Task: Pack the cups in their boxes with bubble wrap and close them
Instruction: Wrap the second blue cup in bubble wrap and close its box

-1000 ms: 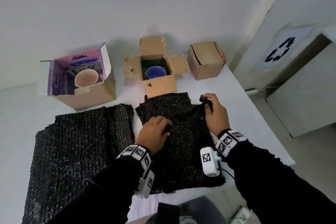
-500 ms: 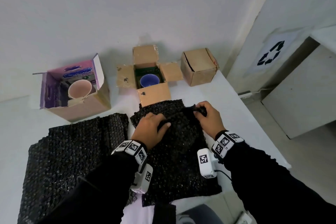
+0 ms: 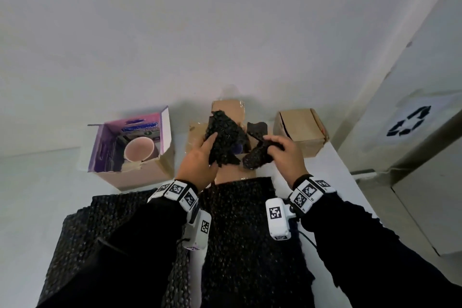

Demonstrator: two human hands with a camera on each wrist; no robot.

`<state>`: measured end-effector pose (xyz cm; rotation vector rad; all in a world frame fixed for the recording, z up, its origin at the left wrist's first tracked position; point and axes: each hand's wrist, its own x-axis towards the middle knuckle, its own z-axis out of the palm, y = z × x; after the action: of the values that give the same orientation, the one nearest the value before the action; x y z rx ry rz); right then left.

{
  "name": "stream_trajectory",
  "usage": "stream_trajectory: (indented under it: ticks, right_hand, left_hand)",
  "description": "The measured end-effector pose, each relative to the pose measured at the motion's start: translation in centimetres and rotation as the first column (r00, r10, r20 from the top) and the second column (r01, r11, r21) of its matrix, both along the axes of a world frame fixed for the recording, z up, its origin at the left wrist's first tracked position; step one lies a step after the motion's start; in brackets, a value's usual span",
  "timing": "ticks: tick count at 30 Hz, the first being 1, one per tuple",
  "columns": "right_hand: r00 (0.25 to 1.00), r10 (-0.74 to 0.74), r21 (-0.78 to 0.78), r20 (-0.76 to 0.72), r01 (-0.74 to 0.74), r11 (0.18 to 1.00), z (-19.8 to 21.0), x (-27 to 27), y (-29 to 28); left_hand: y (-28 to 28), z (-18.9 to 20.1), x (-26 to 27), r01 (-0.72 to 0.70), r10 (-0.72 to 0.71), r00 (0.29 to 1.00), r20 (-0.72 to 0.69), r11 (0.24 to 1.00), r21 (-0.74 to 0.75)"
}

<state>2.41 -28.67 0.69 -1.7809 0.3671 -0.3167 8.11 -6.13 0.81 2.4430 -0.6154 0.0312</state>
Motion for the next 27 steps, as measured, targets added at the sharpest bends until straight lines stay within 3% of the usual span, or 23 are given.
stream_trajectory:
  ticks: [5,8,11,14,20,27]
  right_hand:
    - [0.994,0.037,-0.38,0.103,0.005,0.925,-0.5,4.4,0.1]
    - [0.99,0.043,-0.551,0.136,0.04,0.834,-0.5,6.6,0.3]
    - [0.989,0.105,-0.693,0.1,-0.006,0.721,-0.2,8.1,0.5]
    - [0.989,0.149,-0.844,0.009,-0.073,0.532,-0.7,9.4,0.8]
    - [0.962,0.223,-0.902,-0.156,-0.231,0.366,-3.6,12.4,1.4]
    - [0.925,0.334,-0.931,-0.18,-0.27,0.246,-4.3,13.2,1.7]
  left_hand:
    - [-1.4,0.0,4.2,-0.072,0.07,0.997,0.025,0.993,0.098]
    - [-2.1,-0.2,5.9,-0.114,0.087,0.985,0.146,0.976,0.187]
    - [-2.6,-1.0,7.5,-0.144,0.094,0.971,0.22,0.964,0.223]
    - [-3.3,-1.9,9.0,-0.142,0.115,0.984,0.135,0.967,0.213]
    - [-4.3,-3.2,9.9,-0.186,0.165,0.98,0.108,0.957,0.222]
    - [-4.6,-4.2,11.0,-0.288,0.189,0.931,0.313,0.907,0.307]
